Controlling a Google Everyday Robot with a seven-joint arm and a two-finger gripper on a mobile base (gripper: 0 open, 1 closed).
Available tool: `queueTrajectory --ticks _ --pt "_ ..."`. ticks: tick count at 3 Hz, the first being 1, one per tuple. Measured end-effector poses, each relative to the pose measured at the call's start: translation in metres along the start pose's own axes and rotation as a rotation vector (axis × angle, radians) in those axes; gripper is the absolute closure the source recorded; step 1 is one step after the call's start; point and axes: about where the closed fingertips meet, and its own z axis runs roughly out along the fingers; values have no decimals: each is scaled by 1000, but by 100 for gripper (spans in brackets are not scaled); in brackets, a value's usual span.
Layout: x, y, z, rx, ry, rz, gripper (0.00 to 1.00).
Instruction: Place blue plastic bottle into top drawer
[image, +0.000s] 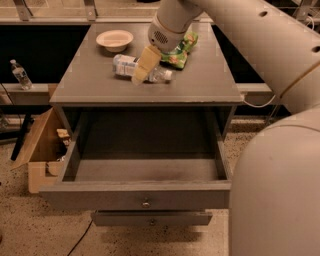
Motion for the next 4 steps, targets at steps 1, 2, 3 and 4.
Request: queueTrajectory --ticks 1,2,3,4 --pt "-19 2 20 -10 17 -16 0" --pt "-38 -2 43 -15 9 -10 0" --pt "-48 -9 56 -9 -9 7 0" --pt "-52 -17 77 -27 -13 29 0"
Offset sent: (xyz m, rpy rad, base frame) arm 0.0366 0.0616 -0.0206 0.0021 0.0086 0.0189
